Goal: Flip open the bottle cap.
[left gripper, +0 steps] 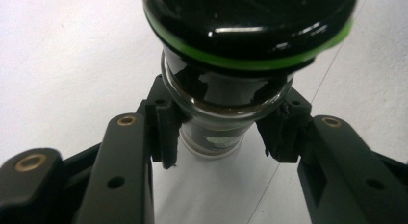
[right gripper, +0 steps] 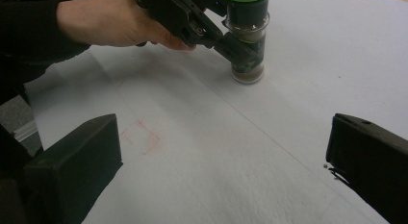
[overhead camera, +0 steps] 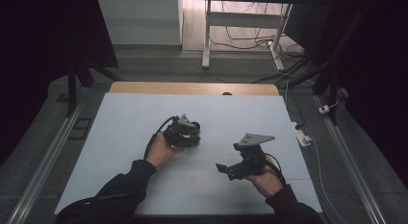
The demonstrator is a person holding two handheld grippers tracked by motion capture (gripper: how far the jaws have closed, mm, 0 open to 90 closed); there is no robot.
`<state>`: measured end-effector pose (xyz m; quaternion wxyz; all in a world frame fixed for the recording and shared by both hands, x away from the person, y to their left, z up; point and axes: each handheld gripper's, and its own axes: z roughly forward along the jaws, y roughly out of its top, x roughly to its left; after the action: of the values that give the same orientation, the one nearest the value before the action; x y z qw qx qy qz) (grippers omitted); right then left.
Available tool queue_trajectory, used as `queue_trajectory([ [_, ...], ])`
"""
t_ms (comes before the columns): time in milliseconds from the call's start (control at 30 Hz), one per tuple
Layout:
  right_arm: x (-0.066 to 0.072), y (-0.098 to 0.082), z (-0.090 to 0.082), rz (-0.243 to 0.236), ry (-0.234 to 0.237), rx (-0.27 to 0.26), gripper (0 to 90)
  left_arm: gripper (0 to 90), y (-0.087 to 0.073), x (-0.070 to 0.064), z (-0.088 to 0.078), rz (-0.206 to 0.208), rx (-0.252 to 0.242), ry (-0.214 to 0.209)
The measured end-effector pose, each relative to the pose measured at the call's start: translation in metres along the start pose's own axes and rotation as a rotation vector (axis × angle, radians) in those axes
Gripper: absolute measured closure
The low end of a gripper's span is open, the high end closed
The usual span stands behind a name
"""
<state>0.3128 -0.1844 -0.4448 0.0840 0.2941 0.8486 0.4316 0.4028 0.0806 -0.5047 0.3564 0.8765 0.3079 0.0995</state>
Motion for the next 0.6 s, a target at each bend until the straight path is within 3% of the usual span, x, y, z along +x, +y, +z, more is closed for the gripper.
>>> queue_trajectory([
  [233,0.001,0.007,0.017,-0.009,-0.024,0.026,0.0,53.6,0.000,0.000,0.000,-0.001,0.001,0.000],
  [400,-0.001,0.014,0.029,-0.045,-0.061,0.051,0.0,53.6,0.000,0.000,0.000,-0.001,0.001,-0.001],
  [600,-0.007,0.017,0.039,-0.026,-0.068,0.076,0.0,53.6,0.000,0.000,0.000,0.000,0.000,-0.001],
])
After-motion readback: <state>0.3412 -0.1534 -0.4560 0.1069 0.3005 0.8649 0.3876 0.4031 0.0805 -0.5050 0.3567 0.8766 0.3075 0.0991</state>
